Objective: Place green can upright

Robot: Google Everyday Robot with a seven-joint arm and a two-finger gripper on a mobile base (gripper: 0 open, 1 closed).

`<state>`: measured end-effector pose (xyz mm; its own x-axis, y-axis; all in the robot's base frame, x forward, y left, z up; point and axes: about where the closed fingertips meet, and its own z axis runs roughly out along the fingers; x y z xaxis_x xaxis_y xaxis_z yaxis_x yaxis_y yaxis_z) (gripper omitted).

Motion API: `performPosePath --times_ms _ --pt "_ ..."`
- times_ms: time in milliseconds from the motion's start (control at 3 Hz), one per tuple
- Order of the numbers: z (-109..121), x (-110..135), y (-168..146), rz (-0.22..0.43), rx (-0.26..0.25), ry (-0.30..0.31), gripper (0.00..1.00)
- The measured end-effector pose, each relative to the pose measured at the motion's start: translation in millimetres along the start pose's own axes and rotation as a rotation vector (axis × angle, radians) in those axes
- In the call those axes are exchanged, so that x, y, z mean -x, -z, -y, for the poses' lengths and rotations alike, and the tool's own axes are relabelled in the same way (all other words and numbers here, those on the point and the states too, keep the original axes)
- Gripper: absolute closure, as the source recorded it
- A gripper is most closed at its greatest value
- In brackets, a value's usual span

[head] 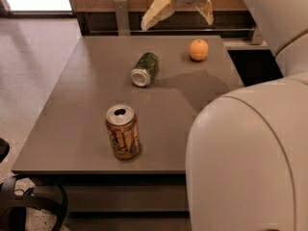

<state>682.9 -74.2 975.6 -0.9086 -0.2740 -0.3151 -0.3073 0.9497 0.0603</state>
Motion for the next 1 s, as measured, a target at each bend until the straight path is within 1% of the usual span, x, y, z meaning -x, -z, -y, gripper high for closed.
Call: performPosePath --times_ms 333,667,1000 --pt "-18 29 -50 -0.068 -0.085 -0.223 0.0" --pt "-36 43 -81 -0.093 -0.103 -0.354 0.0" --pt "-53 50 -89 -0.097 -0.133 -0.45 0.0"
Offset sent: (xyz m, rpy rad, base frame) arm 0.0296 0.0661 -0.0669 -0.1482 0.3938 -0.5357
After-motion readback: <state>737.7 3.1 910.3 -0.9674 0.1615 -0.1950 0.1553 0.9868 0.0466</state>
